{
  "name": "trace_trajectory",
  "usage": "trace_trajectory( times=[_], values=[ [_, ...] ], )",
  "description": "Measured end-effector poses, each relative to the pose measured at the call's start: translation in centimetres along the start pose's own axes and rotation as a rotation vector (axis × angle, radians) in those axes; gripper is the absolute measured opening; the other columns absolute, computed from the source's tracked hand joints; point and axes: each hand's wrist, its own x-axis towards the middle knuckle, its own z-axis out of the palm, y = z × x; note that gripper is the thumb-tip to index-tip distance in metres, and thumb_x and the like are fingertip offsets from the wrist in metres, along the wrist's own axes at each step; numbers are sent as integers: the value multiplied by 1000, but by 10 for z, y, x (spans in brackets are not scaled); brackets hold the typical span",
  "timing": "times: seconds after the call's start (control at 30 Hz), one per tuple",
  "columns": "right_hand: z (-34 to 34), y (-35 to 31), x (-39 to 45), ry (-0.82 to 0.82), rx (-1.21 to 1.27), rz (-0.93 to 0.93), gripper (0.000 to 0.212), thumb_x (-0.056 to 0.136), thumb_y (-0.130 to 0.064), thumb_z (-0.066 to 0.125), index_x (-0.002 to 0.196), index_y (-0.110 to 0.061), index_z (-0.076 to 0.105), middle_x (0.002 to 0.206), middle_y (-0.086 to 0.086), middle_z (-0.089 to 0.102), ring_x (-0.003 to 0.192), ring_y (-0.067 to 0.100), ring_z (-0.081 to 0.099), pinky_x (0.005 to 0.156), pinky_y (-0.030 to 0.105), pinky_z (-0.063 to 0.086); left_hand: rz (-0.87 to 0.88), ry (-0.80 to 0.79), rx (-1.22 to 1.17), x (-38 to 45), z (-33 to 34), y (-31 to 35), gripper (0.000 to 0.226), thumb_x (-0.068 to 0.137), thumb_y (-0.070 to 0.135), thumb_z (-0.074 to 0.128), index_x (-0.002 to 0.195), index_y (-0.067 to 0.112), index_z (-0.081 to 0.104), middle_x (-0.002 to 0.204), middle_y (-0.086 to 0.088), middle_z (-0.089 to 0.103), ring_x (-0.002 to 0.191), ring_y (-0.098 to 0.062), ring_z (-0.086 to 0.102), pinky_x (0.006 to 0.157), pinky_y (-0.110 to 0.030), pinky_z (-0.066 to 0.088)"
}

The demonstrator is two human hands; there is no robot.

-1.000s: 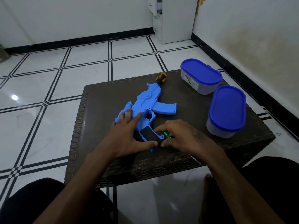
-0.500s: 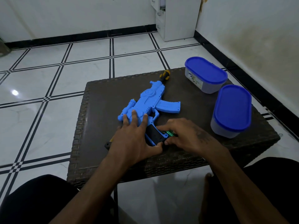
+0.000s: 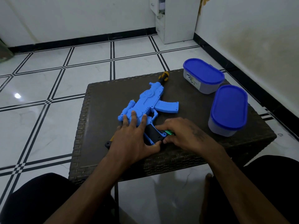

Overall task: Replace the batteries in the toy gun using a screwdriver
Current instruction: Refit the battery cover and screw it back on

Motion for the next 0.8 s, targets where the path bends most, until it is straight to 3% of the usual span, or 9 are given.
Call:
trace_trajectory(
  times=[0.17, 0.3, 0.4, 0.53, 0.7, 0.8],
  values=[
    [0, 0, -3, -4, 55, 21, 47, 86, -26, 70, 130, -36, 59, 116, -4, 64, 112, 18, 57, 91, 37, 47, 11, 1, -26, -2, 0, -6, 112, 60, 92, 32, 152, 36, 2, 163, -4, -5, 149, -31, 1, 110, -46, 32],
    [-4, 1, -6, 11, 115, 15, 54, 86, -23, 71, 136, -36, 55, 127, -7, 62, 118, 15, 54, 96, 32, 43, 34, -13, 24, -8, -2, -11, 112, 65, 87, 45, 152, 37, -6, 162, -1, -10, 149, -28, 6, 108, -44, 36],
    [0, 1, -6, 35, 132, 6, 54, 86, -24, 71, 136, -37, 54, 125, -7, 62, 117, 15, 55, 92, 30, 42, 32, 4, 20, -9, -4, -12, 113, 61, 88, 42, 152, 37, -1, 163, -1, -4, 148, -27, 14, 104, -44, 40],
    [5, -3, -6, 53, 143, -21, 51, 87, -25, 69, 135, -37, 55, 115, -5, 63, 111, 17, 58, 93, 37, 47, 26, 18, 9, -12, -2, -17, 117, 52, 90, 29, 153, 36, 2, 163, -3, -2, 147, -29, 18, 105, -44, 39],
    [7, -4, -3, 45, 144, -27, 55, 89, -23, 68, 139, -38, 51, 118, -4, 62, 111, 17, 57, 93, 37, 46, 0, 6, 6, -15, -7, -16, 112, 63, 87, 44, 153, 36, 1, 163, -1, -4, 147, -27, 17, 107, -43, 36],
    [7, -1, -3, 53, 134, -26, 55, 88, -24, 69, 139, -36, 51, 124, -4, 61, 116, 16, 55, 97, 35, 45, -3, -23, 21, -16, -10, -15, 112, 64, 88, 43, 152, 37, -3, 162, 0, -7, 148, -27, 12, 109, -43, 35]
  ],
)
